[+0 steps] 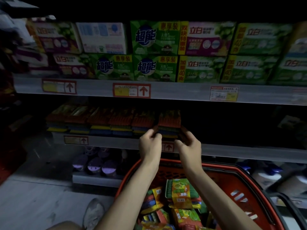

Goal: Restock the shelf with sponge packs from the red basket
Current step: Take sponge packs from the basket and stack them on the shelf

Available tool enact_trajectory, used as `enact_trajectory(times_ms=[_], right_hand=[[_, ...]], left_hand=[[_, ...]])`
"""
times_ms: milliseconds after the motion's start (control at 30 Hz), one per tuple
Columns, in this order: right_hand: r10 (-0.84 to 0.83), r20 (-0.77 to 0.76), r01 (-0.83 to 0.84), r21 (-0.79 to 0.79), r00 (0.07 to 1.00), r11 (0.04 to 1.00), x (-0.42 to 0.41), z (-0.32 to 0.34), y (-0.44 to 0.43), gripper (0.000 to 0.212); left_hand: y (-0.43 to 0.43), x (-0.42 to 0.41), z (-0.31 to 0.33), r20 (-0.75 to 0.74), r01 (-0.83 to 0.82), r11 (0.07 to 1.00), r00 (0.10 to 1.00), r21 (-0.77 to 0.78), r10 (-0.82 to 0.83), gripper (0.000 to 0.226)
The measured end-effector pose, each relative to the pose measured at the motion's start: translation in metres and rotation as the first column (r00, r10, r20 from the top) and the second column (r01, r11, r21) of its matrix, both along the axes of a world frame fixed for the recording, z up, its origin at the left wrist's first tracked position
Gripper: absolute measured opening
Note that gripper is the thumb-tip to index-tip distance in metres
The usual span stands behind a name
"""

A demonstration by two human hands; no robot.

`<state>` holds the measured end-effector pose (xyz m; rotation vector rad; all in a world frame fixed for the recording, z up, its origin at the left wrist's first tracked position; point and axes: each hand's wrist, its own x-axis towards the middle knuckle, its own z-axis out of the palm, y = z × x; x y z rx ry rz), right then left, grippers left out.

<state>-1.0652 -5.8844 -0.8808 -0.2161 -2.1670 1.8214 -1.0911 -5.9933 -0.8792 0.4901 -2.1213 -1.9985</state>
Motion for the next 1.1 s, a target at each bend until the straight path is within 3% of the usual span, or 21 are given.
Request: enact_trajectory(times_ms=[100,300,533,667,733,833,1000,1100], right_hand=[[0.006,0.025,-0.006,0.024,1.0,1.0,-0.002,-0.006,0.0,0.048],[0.001,0.065,-0.005,0.062,0.998,0.998,-0.008,-0.011,0.003,0.056],[0.032,0.078,-0.044,0.151,0.996,0.988,-0.011,-0.012,0.001,0.084],[0.05,0.08,-0.067,0.214,0.995,0.975,-0.011,0.0,0.005,0.059],[0.039,0.071,-0.053,0.201,0.997,0.978,-0.013,0.001,0.01,0.049],[0.032,0.076,-0.043,0.152,0.997,0.987,-0.015,0.003,0.012,0.035],[-0.007,0.047,0.004,0.065,0.999,0.998,-0.02,0.003,0.009,0.033],[-0.098,0.095,0.091,0.068,0.991,0.993,-0.025,0.004,0.007,0.018]], left_hand=[[-0.001,0.001,-0.002,0.028,0.005,1.0,1.0,-0.01,-0.005,0.022],[0.002,0.005,0.005,0.048,0.02,1.0,0.999,-0.003,-0.02,0.043],[0.002,0.005,0.009,0.099,0.052,0.998,0.994,-0.024,-0.049,0.042],[0.005,0.009,0.014,0.101,0.044,0.999,0.994,0.016,-0.046,0.031],[0.003,0.009,0.014,0.108,0.035,0.999,0.993,0.021,-0.037,0.033],[0.002,0.012,0.012,0.097,0.023,0.999,0.995,0.038,-0.027,0.017],[-0.003,0.016,0.008,0.069,0.012,1.0,0.997,0.022,-0.014,0.017],[-0.006,0.019,0.007,0.072,0.006,1.0,0.997,0.016,-0.008,0.019]])
